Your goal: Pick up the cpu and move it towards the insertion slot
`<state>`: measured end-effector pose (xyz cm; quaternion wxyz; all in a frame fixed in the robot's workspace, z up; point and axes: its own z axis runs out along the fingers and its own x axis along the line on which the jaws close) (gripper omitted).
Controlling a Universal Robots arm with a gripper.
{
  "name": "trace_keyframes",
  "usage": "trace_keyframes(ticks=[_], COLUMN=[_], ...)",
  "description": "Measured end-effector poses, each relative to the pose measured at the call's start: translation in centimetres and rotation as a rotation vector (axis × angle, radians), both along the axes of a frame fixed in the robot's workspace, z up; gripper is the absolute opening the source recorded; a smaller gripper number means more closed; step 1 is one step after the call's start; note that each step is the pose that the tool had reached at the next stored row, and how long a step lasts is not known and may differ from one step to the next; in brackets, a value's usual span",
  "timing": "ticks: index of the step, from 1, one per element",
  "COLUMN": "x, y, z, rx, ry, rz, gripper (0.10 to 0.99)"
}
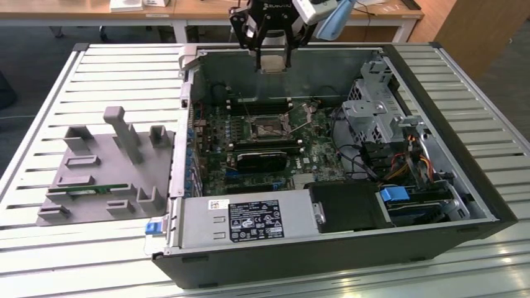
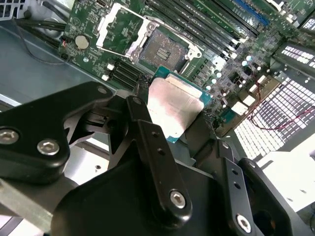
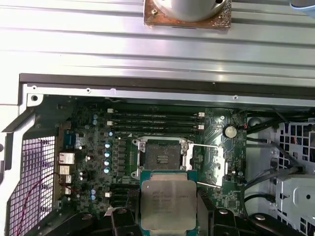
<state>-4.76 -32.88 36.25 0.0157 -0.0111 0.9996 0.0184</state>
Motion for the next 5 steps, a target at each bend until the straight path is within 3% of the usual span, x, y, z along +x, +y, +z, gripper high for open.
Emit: trace_keyframes(ticks=[5], x=[0.00], y=[0.01], z=[0.00], rx=[0.000], ry=[0.0000], rz=[0.000], gripper=[0.541])
